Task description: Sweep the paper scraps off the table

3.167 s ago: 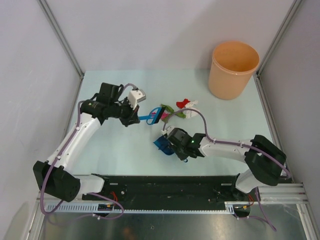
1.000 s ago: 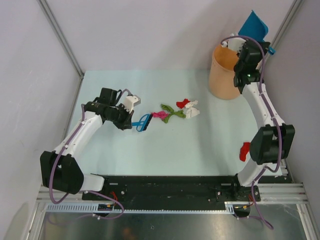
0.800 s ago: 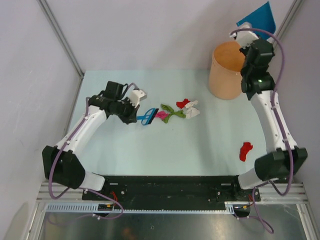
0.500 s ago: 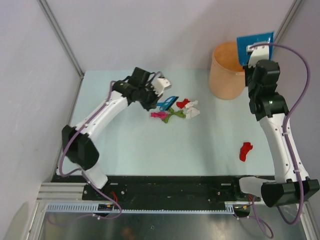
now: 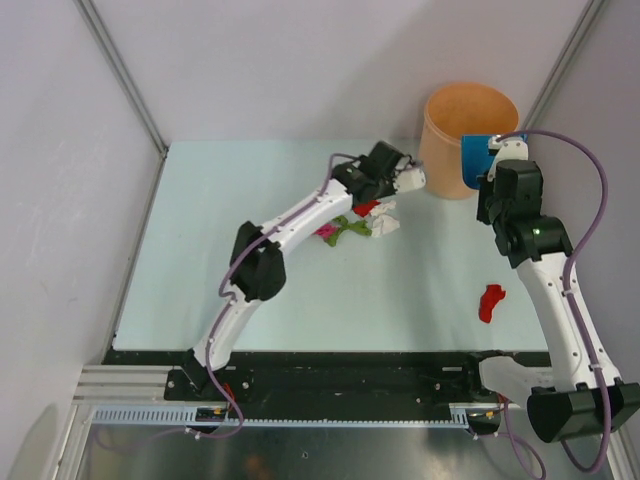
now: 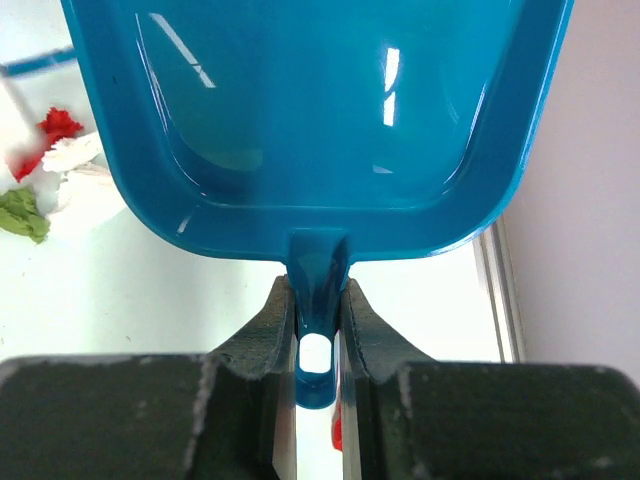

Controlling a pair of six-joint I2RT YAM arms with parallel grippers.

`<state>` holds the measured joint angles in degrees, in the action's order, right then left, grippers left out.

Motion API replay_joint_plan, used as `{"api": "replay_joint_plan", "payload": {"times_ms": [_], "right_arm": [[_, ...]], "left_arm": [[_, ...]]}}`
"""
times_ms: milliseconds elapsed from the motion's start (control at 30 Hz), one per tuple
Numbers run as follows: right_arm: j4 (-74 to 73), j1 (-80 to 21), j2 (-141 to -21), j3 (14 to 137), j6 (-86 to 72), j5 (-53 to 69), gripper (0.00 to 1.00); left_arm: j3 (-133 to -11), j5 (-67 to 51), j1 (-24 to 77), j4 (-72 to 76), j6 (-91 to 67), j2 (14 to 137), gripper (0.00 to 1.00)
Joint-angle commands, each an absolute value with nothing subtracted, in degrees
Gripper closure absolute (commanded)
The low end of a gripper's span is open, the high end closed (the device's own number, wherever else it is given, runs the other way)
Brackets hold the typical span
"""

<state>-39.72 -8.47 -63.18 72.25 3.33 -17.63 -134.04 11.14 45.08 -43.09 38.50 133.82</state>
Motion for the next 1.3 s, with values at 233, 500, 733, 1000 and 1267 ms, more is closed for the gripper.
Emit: {"api": "replay_joint_plan", "payload": {"times_ms": [233, 500, 733, 1000, 1267], "right_arm": [[-41.2, -11.7, -60.6, 71.1, 1.1, -15.1, 1.00], [-45.1, -18.1, -63.2, 70.5, -2.3, -14.2, 1.00], [-45.6, -23.4, -67.1, 67.5, -7.7, -6.3, 1.00], [-47.4, -31.5, -70.6, 65.7, -11.9, -8.3, 1.00], [-50.8, -38.0, -73.8, 64.9, -16.0, -5.6, 1.00]], "left_arm": [[-115.8, 18.9, 50.2, -36.1, 59.4, 131.6, 1.00], [-82.1, 16.6, 51.6, -34.5, 61.7, 114.0, 1.00], [-64.4, 14.2, 51.1, -33.9, 55.9, 101.5, 1.00], [-54.3, 11.3, 47.6, -33.8, 49.8, 88.3, 1.00], [-57.6, 3.4, 40.5, -33.9, 39.3, 78.8, 1.00]]}}
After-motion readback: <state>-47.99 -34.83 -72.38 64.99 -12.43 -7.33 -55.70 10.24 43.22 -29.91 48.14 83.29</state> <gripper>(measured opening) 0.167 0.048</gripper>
